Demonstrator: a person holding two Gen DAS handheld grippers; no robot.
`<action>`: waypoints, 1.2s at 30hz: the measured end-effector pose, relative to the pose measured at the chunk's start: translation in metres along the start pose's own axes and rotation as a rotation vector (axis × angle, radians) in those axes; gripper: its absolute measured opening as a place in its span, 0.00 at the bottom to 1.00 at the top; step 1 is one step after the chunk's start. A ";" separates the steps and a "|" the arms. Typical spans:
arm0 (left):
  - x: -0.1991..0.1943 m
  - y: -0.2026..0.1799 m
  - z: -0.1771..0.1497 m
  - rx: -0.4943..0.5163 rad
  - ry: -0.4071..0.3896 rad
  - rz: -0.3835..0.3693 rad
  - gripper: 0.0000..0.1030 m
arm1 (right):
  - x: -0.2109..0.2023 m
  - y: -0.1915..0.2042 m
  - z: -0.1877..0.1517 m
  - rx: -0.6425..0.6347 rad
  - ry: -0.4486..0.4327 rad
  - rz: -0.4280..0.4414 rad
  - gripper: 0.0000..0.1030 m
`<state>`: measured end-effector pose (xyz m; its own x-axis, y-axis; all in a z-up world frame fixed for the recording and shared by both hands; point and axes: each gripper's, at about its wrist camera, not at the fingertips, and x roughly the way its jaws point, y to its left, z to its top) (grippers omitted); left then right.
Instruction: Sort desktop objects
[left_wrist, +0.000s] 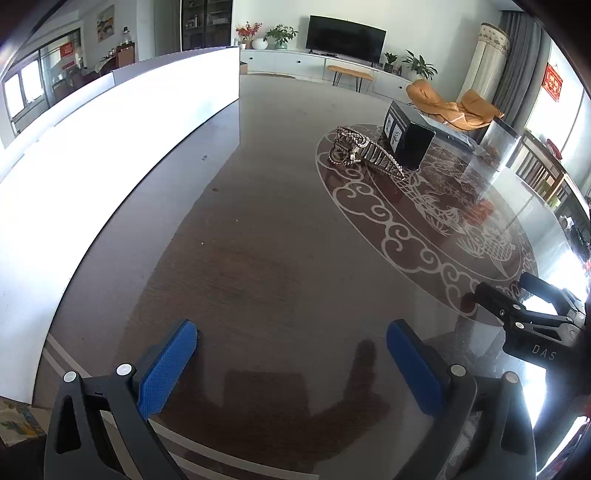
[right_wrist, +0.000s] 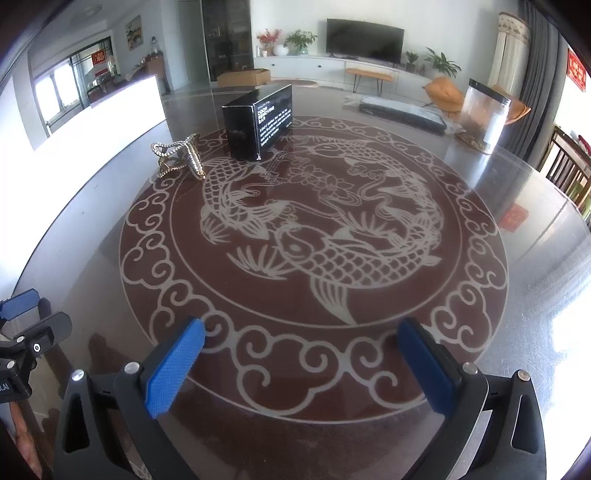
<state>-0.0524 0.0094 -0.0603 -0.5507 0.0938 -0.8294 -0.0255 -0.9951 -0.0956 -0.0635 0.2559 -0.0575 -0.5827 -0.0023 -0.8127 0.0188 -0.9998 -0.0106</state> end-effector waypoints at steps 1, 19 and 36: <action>0.001 -0.001 0.000 0.003 0.000 0.007 1.00 | 0.000 0.000 0.000 0.000 0.001 0.000 1.00; 0.004 -0.010 -0.003 0.060 -0.005 0.065 1.00 | 0.000 -0.001 0.000 0.000 0.001 0.000 1.00; 0.004 -0.011 -0.002 0.054 -0.008 0.063 1.00 | -0.001 0.000 0.000 0.001 0.001 -0.001 1.00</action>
<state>-0.0523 0.0205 -0.0634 -0.5595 0.0310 -0.8283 -0.0354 -0.9993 -0.0135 -0.0629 0.2562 -0.0570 -0.5823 -0.0017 -0.8130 0.0176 -0.9998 -0.0106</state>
